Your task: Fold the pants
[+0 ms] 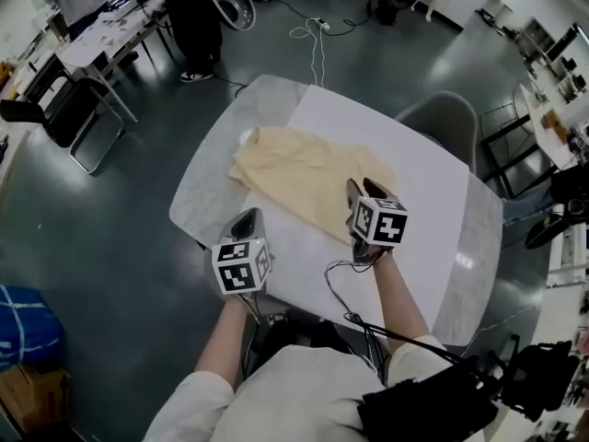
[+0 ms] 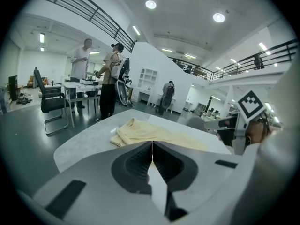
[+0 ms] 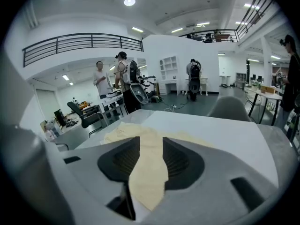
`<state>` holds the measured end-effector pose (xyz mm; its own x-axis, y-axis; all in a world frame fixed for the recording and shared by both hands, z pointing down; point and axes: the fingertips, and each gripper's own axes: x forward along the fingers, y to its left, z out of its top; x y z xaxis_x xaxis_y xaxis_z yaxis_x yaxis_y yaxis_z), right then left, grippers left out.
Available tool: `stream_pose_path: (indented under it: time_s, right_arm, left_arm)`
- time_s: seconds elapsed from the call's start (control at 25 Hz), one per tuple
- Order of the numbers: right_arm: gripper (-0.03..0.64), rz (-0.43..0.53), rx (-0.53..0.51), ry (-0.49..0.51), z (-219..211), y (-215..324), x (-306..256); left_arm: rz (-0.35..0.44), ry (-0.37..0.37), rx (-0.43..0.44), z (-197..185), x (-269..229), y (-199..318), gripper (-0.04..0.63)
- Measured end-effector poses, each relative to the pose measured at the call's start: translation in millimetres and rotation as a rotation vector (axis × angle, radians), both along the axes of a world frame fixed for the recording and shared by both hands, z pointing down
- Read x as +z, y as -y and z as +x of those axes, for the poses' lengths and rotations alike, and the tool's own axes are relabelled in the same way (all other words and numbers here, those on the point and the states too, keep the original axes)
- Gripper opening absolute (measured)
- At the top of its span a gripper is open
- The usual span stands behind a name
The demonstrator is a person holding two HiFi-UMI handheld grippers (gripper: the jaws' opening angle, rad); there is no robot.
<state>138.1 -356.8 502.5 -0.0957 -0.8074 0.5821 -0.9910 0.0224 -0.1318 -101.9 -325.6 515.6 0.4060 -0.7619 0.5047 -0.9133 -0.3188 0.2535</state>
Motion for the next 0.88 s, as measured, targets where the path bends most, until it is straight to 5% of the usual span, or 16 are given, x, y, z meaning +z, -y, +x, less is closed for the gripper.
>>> stream_pose_path:
  time_s: [0.44, 0.88]
  right_arm:
    - [0.147, -0.07, 0.218, 0.055, 113, -92, 44]
    - [0.144, -0.163, 0.258, 0.143, 145, -56, 138]
  left_arm:
    - [-0.025, 0.024, 0.134, 90, 22, -28, 0.009]
    - [-0.081, 0.082, 0.12, 107, 88, -14, 0.009]
